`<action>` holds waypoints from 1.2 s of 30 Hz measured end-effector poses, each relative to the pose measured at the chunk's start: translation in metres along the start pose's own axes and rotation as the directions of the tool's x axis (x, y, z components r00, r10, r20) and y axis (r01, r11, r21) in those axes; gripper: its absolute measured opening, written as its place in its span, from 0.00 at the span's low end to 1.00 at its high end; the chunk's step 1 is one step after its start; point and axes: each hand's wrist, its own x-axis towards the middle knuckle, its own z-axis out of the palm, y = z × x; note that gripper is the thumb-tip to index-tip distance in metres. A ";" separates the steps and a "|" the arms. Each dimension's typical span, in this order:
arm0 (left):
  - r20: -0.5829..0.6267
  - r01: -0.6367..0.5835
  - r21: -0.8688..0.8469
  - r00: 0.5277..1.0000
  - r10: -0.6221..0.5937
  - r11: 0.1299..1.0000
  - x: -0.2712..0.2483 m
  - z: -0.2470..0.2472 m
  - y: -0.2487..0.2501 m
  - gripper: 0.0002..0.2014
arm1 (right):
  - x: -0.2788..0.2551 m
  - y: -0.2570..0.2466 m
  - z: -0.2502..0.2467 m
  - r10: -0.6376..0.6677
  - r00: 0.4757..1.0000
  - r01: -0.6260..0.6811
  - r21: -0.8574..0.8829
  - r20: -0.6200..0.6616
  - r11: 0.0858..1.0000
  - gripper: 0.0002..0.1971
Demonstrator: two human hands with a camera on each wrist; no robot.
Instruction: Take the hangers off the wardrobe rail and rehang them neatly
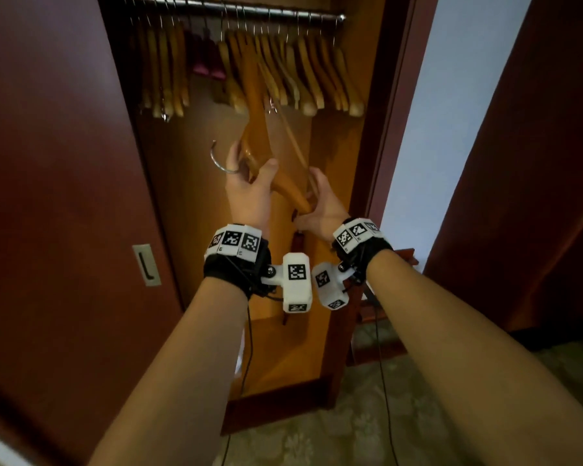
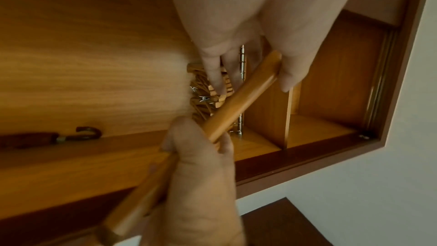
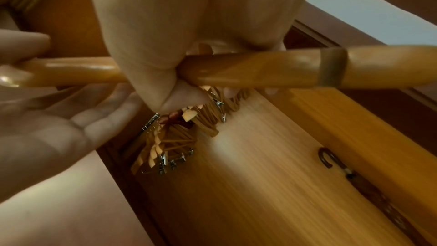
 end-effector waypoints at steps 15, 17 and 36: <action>0.452 -0.310 0.476 0.889 0.074 0.823 0.137 0.056 0.034 0.19 | 0.102 -0.080 -0.032 -0.212 0.968 0.200 -0.094 -0.137 0.975 0.29; 0.449 -0.324 0.528 0.891 0.066 0.785 0.152 0.065 0.030 0.25 | 0.115 -0.083 -0.039 -0.233 0.960 0.224 -0.073 -0.154 0.972 0.24; 0.442 -0.529 0.818 0.829 0.343 0.224 0.227 0.156 -0.007 0.09 | 0.207 -0.048 -0.138 -0.134 0.954 0.189 0.192 -0.268 0.963 0.11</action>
